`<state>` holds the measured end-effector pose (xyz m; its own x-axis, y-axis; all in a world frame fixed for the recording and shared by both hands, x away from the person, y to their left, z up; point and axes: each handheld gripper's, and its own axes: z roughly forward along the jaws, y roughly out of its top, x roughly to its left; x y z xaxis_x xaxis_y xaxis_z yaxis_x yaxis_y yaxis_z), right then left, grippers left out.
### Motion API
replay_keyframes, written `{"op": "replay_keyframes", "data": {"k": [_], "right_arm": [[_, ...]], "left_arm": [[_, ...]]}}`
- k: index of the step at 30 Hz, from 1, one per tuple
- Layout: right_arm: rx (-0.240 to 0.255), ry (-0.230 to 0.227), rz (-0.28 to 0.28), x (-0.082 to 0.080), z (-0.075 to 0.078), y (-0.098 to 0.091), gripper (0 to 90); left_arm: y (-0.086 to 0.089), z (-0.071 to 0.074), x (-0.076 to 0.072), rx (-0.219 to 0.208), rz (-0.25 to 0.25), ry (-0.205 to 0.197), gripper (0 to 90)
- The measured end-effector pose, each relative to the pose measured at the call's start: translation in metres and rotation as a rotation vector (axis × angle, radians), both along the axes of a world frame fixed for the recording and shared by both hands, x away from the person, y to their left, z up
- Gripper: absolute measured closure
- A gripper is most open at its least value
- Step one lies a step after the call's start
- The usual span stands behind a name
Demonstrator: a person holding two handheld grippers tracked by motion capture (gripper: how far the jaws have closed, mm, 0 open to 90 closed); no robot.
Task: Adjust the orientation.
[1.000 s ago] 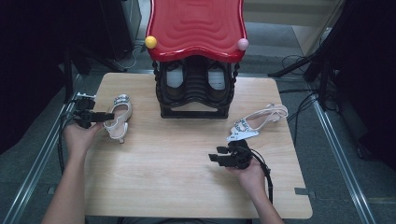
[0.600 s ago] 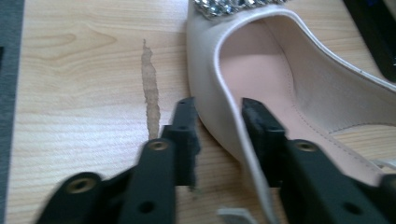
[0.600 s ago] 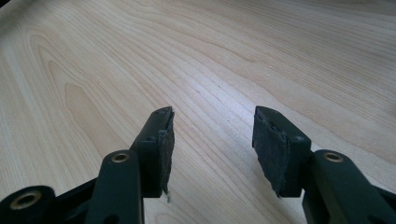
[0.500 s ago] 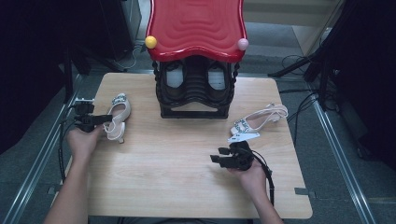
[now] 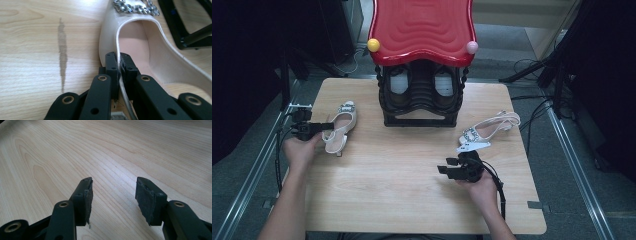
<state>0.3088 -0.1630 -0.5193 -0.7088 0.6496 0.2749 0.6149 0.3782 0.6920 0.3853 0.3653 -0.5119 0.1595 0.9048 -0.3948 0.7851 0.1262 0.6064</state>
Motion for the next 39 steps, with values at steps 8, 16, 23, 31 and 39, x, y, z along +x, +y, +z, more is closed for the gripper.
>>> {"op": "replay_keyframes", "data": {"k": [8, 16, 23, 31, 39], "right_arm": [[0.011, -0.004, -0.003, 0.002, 0.002, -0.002, 48.5], [0.032, -0.015, 0.005, 0.008, 0.002, 0.000, 48.5], [0.032, -0.024, 0.002, 0.015, 0.006, 0.003, 48.8], [0.048, -0.015, 0.018, 0.023, 0.006, 0.012, 48.7], [0.059, -0.017, 0.035, 0.029, 0.008, 0.021, 48.7]], "left_arm": [[-0.016, 0.011, -0.010, 0.015, -0.050, -0.013, 86.7], [-0.027, 0.023, -0.030, 0.004, -0.113, -0.015, 86.7], [-0.039, 0.030, -0.051, -0.001, -0.158, -0.024, 86.5], [-0.062, 0.037, -0.072, 0.013, -0.249, -0.035, 86.5], [-0.078, 0.036, -0.082, -0.011, -0.293, -0.027, 86.4]]}}
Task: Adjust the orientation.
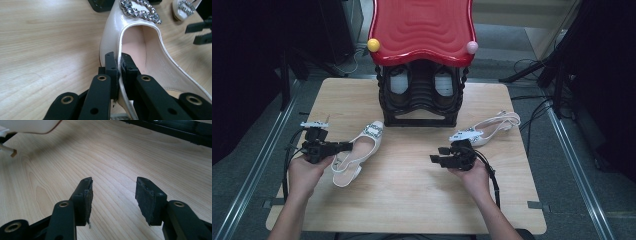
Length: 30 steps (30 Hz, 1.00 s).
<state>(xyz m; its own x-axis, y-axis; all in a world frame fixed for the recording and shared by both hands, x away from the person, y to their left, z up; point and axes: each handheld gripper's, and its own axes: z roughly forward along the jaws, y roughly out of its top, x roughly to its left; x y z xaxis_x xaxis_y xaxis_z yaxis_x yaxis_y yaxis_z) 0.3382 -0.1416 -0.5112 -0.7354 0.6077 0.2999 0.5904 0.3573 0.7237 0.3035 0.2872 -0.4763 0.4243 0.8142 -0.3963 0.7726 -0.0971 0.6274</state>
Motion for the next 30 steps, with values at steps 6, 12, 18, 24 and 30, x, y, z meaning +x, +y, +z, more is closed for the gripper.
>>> {"op": "replay_keyframes", "data": {"k": [6, 12, 18, 24, 30], "right_arm": [[-0.008, 0.005, 0.006, 0.000, 0.000, 0.003, 48.7], [-0.014, 0.007, -0.006, -0.003, 0.000, -0.001, 48.5], [-0.019, 0.005, -0.021, -0.010, -0.001, -0.009, 47.8], [-0.026, 0.016, -0.047, -0.016, -0.002, -0.018, 47.8], [-0.024, 0.014, -0.068, -0.023, -0.004, -0.025, 47.8]], "left_arm": [[-0.015, 0.000, 0.000, -0.017, -0.050, -0.005, 86.0], [-0.036, -0.002, 0.005, 0.005, -0.109, -0.002, 85.9], [-0.060, -0.006, 0.014, -0.004, -0.186, 0.015, 85.6], [-0.080, -0.008, 0.021, 0.005, -0.240, 0.021, 85.0], [-0.103, -0.011, 0.026, 0.019, -0.302, 0.026, 84.4]]}}
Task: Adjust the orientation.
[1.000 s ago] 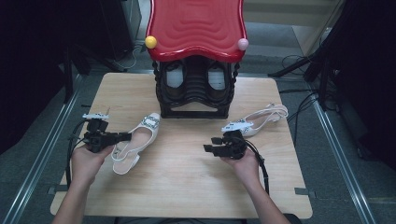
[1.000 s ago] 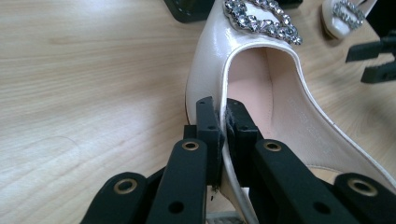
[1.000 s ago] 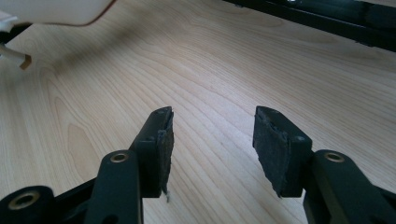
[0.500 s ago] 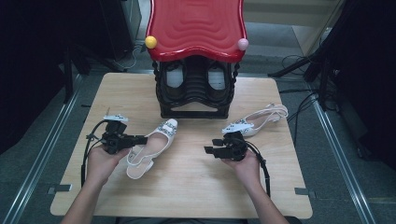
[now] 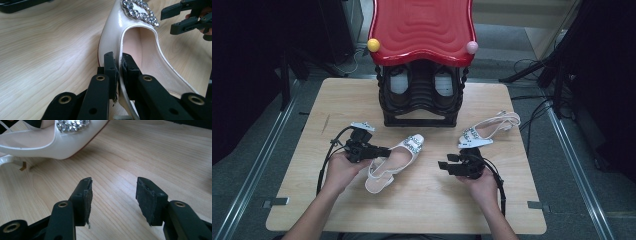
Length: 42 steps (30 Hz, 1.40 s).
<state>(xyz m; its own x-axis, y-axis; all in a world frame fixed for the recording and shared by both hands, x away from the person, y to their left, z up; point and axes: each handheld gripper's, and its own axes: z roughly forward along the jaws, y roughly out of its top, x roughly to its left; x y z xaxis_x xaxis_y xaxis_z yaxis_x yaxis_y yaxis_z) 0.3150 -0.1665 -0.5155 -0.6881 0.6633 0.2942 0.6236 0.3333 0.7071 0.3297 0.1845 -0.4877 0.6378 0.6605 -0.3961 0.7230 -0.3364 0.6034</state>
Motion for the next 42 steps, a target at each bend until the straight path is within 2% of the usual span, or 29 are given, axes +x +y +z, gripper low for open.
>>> {"op": "replay_keyframes", "data": {"k": [5, 10, 15, 16, 19, 20, 23, 25, 26, 28, 29, 30, 35, 36, 39, 41, 42], "right_arm": [[-0.007, 0.003, -0.015, -0.006, -0.001, -0.006, 47.8], [-0.005, 0.007, -0.032, -0.010, -0.002, -0.010, 47.7], [-0.011, 0.009, -0.035, -0.014, -0.004, -0.012, 47.7], [-0.014, 0.011, -0.036, -0.015, -0.004, -0.011, 47.7], [-0.017, 0.012, -0.036, -0.016, -0.005, -0.011, 47.7], [-0.018, 0.015, -0.034, -0.018, -0.006, -0.010, 47.7], [-0.020, 0.014, -0.031, -0.018, -0.006, -0.009, 47.7], [-0.021, 0.013, -0.029, -0.018, -0.007, -0.007, 47.8], [-0.024, 0.013, -0.027, -0.018, -0.007, -0.006, 48.0], [-0.026, 0.011, -0.022, -0.018, -0.007, -0.005, 48.3], [-0.027, 0.017, -0.019, -0.018, -0.007, -0.004, 49.5], [-0.021, 0.030, -0.009, -0.018, -0.008, 0.000, 51.5], [-0.031, 0.027, 0.001, -0.017, -0.009, 0.005, 55.5], [-0.025, 0.023, 0.006, -0.016, -0.009, 0.008, 58.6], [-0.022, 0.019, 0.017, -0.015, -0.009, 0.011, 64.6], [-0.023, 0.023, 0.021, -0.014, -0.010, 0.014, 70.9], [-0.023, 0.023, 0.021, -0.014, -0.010, 0.014, 70.9]], "left_arm": [[-0.022, -0.005, 0.004, 0.010, -0.042, 0.004, 83.8], [-0.034, -0.009, 0.006, 0.020, -0.070, 0.010, 83.6], [-0.042, -0.011, 0.010, -0.009, -0.069, 0.013, 84.2], [-0.042, -0.012, 0.012, 0.006, -0.066, 0.007, 84.4], [-0.041, -0.012, 0.014, 0.012, -0.068, 0.009, 83.5], [-0.040, -0.011, 0.015, 0.028, -0.076, 0.004, 81.7], [-0.039, -0.008, 0.014, 0.016, -0.077, 0.000, 79.5], [-0.035, -0.002, 0.013, 0.013, -0.078, -0.014, 74.3], [-0.032, 0.003, 0.011, 0.036, -0.077, -0.035, 70.7], [-0.031, 0.004, 0.011, 0.043, -0.079, -0.039, 67.3], [-0.029, 0.006, 0.009, 0.048, -0.080, -0.052, 67.3], [-0.026, 0.009, 0.008, 0.045, -0.079, -0.051, 61.9], [-0.021, 0.013, 0.007, 0.017, -0.079, -0.044, 53.4], [-0.019, 0.015, 0.005, 0.019, -0.075, -0.051, 49.7], [-0.014, 0.018, 0.003, 0.039, -0.048, -0.082, 47.4], [-0.010, 0.019, 0.002, 0.028, -0.038, -0.075, 46.4], [-0.010, 0.019, 0.002, 0.028, -0.038, -0.075, 46.1]]}}
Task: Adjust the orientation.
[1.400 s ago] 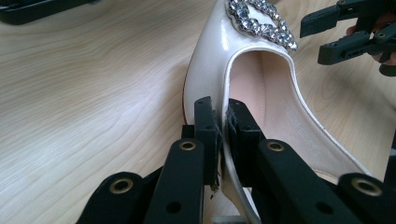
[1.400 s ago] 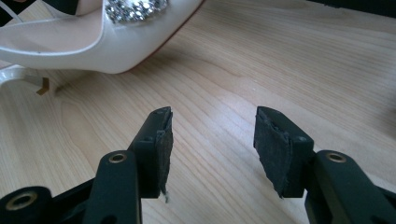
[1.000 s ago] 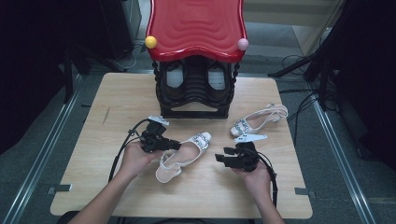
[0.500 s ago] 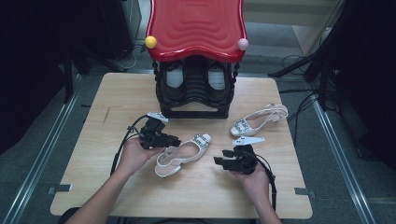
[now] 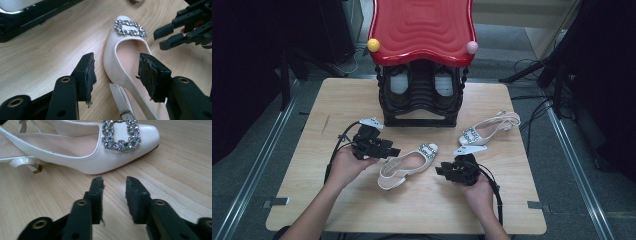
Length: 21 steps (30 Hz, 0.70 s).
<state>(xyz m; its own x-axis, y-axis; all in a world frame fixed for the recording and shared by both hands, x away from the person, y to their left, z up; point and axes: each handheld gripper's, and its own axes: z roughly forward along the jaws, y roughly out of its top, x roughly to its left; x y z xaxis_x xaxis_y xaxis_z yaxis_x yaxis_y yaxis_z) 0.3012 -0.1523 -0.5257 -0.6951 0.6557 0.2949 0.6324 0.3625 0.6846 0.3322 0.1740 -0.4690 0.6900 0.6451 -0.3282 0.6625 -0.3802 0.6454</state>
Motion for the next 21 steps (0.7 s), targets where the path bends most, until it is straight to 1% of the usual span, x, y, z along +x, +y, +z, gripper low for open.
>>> {"op": "replay_keyframes", "data": {"k": [2, 3, 4, 5, 6, 7, 12, 14, 16, 21], "right_arm": [[0.000, 0.004, 0.008, 0.001, -0.002, 0.003, 76.7], [0.012, 0.007, 0.016, 0.002, -0.002, 0.005, 82.8], [0.017, 0.007, 0.018, 0.002, -0.002, 0.006, 85.0], [0.017, 0.007, 0.018, 0.002, -0.002, 0.006, 85.0], [0.024, 0.006, 0.024, 0.003, -0.002, 0.009, 89.0], [0.023, 0.007, 0.022, 0.004, -0.002, 0.010, 90.0], [0.031, 0.035, 0.025, 0.006, -0.003, 0.015, 90.0], [0.016, 0.038, 0.031, 0.008, -0.003, 0.019, 90.0], [0.010, 0.031, 0.033, 0.008, -0.002, 0.020, 90.0], [-0.003, 0.043, 0.037, 0.011, -0.005, 0.024, 90.0]], "left_arm": [[0.005, 0.000, 0.000, -0.002, 0.009, 0.002, 45.9], [0.006, 0.000, -0.001, -0.004, 0.011, 0.002, 45.5], [0.008, 0.000, -0.001, -0.004, 0.014, 0.003, 45.3], [0.009, 0.000, -0.001, -0.006, 0.018, 0.002, 45.3], [0.012, 0.001, -0.001, -0.008, 0.021, 0.002, 44.6], [0.014, 0.000, -0.001, -0.016, 0.025, 0.005, 44.4], [0.020, -0.001, -0.002, -0.023, 0.035, 0.014, 43.5], [0.023, -0.002, -0.003, -0.026, 0.044, 0.019, 43.1], [0.025, -0.002, -0.003, -0.026, 0.054, 0.015, 43.1], [0.030, -0.003, -0.006, -0.026, 0.063, 0.014, 42.9]]}}
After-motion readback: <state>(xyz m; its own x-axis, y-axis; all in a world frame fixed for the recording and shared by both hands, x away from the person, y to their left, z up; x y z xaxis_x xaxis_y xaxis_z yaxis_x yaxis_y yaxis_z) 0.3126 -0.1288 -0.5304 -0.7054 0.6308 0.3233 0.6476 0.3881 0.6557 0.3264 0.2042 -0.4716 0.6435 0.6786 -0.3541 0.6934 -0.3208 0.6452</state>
